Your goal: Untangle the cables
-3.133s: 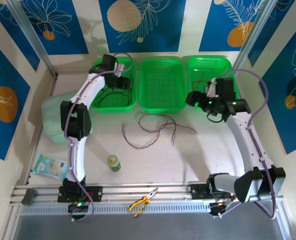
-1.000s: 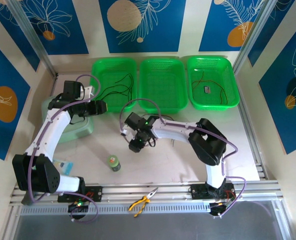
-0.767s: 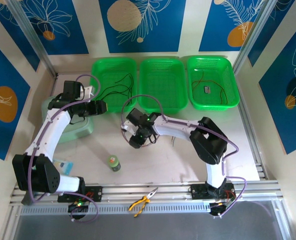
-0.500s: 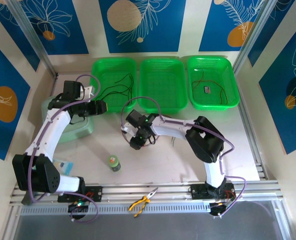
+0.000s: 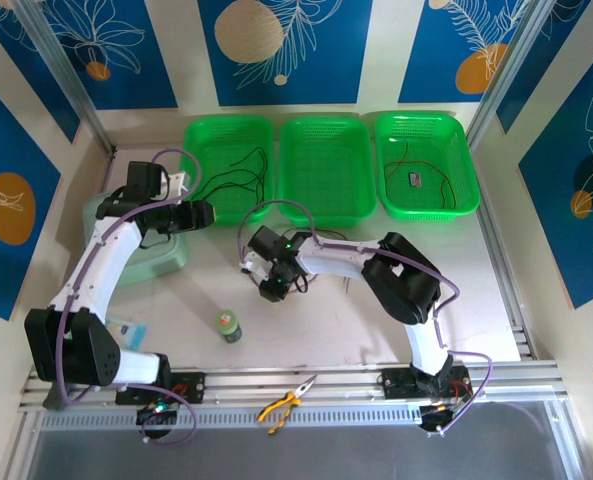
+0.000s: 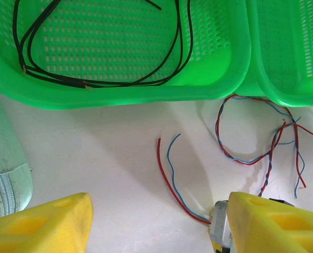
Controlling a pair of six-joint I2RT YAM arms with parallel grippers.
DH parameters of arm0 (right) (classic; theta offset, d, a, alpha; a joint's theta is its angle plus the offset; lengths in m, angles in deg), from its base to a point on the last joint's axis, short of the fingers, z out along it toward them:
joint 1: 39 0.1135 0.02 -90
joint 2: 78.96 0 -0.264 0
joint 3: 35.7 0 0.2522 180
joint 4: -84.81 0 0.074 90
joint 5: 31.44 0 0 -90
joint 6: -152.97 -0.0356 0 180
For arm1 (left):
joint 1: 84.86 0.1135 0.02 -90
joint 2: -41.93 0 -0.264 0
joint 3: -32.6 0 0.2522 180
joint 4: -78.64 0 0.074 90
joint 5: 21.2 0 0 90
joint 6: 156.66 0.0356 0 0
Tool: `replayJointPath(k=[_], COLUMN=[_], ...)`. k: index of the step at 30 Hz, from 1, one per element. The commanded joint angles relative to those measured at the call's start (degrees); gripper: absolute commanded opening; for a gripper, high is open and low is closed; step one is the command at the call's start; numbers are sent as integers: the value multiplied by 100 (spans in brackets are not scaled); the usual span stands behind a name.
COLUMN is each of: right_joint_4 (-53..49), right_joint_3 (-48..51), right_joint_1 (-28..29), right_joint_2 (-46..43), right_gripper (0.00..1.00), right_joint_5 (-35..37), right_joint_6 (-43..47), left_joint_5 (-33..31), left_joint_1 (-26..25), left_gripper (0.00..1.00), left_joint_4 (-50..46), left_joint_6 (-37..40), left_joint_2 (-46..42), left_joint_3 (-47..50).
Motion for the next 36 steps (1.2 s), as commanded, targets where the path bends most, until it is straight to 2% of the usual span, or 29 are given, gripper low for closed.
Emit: replayJointPath(k=[1,3,10,18,24,28,30,33,36], right_joint_4=[-41,-50,194,427,948,1762,1985,2014,1987], right_joint_3=[-23,-32,230,540,1093,1756,1940,1968,1884], right_joint_1=[122,170,335,344,172,-309,-564,-977,-1369], right_joint_2=[197,233,112,-926,-2167,-3169,-3661,-4301,-4790], right_gripper=[22,20,0,0,0,0,0,0,0], right_joint_5=[-117,41,320,278,-501,-1593,-1897,-2247,-2489], right_joint_6=[80,80,-9,14,-159,-431,-523,-617,-686], left_joint_5=[92,-16,-130,-10,233,155,294,485,1037], left_joint_1=[67,68,65,65,65,65,71,66,69], left_gripper=[68,68,68,68,68,68,68,69,69], left_joint_4=[-106,-157,-320,-412,-355,-459,-417,-45,608], left_joint_6=[-72,-71,-46,-95,-137,212,390,493,631], left_joint_2=[-120,-152,-324,-517,-588,-499,-449,-471,-542], left_joint_3=[-110,-140,-311,-413,-675,-1686,-2177,-2603,-2687])
